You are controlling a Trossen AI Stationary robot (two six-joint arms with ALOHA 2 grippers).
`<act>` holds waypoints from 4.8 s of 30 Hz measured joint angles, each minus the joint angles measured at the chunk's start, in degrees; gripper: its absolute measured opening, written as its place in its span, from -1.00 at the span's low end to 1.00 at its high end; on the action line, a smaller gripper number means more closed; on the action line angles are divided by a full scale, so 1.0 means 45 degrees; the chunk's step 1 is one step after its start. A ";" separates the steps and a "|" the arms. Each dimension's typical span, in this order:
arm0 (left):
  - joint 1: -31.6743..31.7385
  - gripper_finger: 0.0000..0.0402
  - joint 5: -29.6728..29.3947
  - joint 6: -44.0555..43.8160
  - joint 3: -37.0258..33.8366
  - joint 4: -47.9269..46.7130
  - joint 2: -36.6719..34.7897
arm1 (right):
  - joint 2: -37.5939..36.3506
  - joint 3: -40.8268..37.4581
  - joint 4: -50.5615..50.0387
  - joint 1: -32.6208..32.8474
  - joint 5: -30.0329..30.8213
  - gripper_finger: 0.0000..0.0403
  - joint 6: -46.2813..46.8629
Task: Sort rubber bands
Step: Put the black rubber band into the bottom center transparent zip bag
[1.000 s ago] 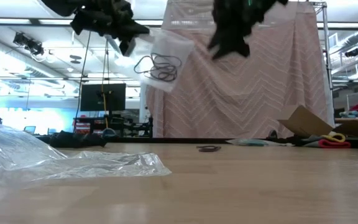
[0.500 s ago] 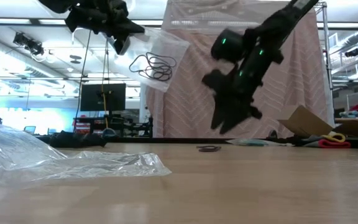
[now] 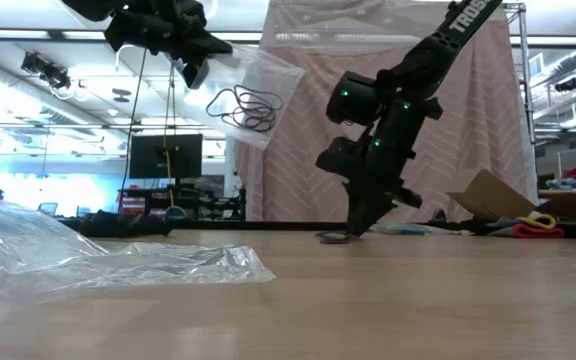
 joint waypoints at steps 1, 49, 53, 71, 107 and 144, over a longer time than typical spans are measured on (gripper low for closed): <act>0.0000 -1.00 -0.0008 0.0008 0.0000 0.0000 0.0000 | -0.0131 -0.0008 -0.0005 -0.0037 -0.0117 -0.97 0.0037; 0.0000 -1.00 -0.0472 0.1566 0.0000 -0.2139 -0.0023 | -0.0460 -0.0029 -0.0381 -0.0711 -0.2828 -0.25 0.0116; 0.0000 -1.00 -0.0532 0.1659 0.0000 -0.2157 -0.0024 | -0.0053 0.0005 0.0266 -0.0715 -0.2984 -0.05 0.0845; 0.0000 -1.00 -0.1008 0.1654 0.0000 -0.2171 -0.0019 | 0.0186 0.0010 -0.0162 0.0094 0.0239 -0.95 0.1810; -0.0789 -1.00 -0.0913 0.1703 0.0000 -0.2058 0.1212 | -0.7282 0.2997 0.0023 -0.1332 0.0426 -1.00 -0.2228; -0.2851 -1.00 -0.1737 -0.0982 0.0000 0.3226 0.2905 | -0.7282 0.3779 0.0713 -0.0944 0.0310 -1.00 -0.2584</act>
